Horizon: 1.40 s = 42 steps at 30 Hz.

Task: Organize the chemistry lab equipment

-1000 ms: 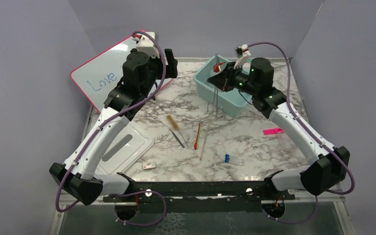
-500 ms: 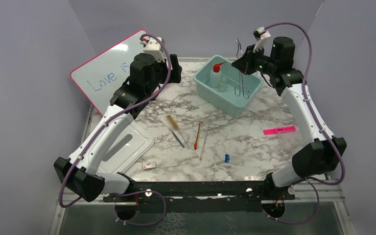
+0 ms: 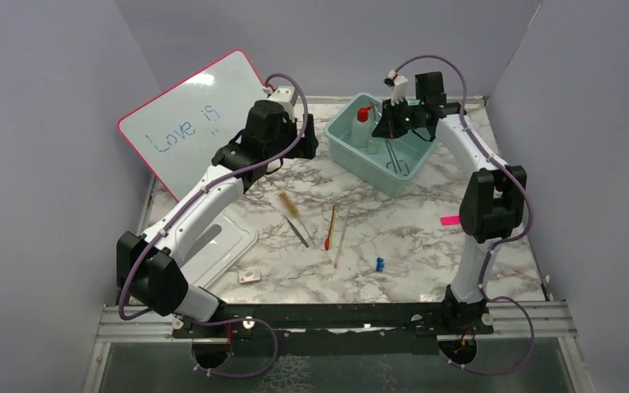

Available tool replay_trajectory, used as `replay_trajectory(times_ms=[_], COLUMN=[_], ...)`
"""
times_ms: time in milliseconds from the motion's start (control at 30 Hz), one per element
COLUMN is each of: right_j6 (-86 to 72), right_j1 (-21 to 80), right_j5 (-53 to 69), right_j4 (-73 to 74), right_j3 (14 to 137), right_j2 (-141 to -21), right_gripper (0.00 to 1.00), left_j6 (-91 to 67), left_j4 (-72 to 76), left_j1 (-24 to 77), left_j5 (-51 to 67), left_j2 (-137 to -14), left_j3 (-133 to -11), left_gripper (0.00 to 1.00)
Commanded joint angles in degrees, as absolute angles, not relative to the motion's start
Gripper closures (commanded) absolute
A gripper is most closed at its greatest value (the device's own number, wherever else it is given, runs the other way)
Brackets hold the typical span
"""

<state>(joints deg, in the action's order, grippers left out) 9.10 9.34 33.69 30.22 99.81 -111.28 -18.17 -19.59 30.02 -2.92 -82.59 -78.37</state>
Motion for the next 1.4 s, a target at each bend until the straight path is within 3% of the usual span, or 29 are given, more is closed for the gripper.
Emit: replay_trajectory(times_ms=[0, 433, 733, 967, 1200, 1367], right_j6=[13.1, 17.4, 17.4, 17.5, 15.1, 9.0], right_j1=[9.2, 13.6, 15.1, 16.3, 16.4, 16.6], right_j5=[37.5, 31.0, 27.6, 25.4, 25.5, 24.1], right_j4=[32.8, 33.1, 29.0, 27.1, 25.8, 23.6], right_j3=[99.3, 100.8, 98.2, 97.4, 96.8, 94.7], right_j2=[-113.8, -121.0, -121.5, -122.3, -118.9, -112.7], right_gripper=[0.99, 0.88, 0.87, 0.77, 0.72, 0.62], left_j6=[-18.2, -18.1, -18.0, -17.8, -18.1, -19.2], left_j4=[-20.7, -22.3, -22.6, -22.6, -22.6, -22.6], left_j1=[30.1, 30.1, 30.1, 30.0, 30.0, 29.9], left_j5=[-0.5, -1.1, -1.3, -1.7, -2.3, -4.7], left_j2=[-83.5, -86.2, -87.6, -87.7, -87.2, -86.6], left_j3=[-76.0, -76.3, -76.3, -76.1, -75.1, -73.7], left_gripper=[0.12, 0.12, 0.12, 0.12, 0.12, 0.12])
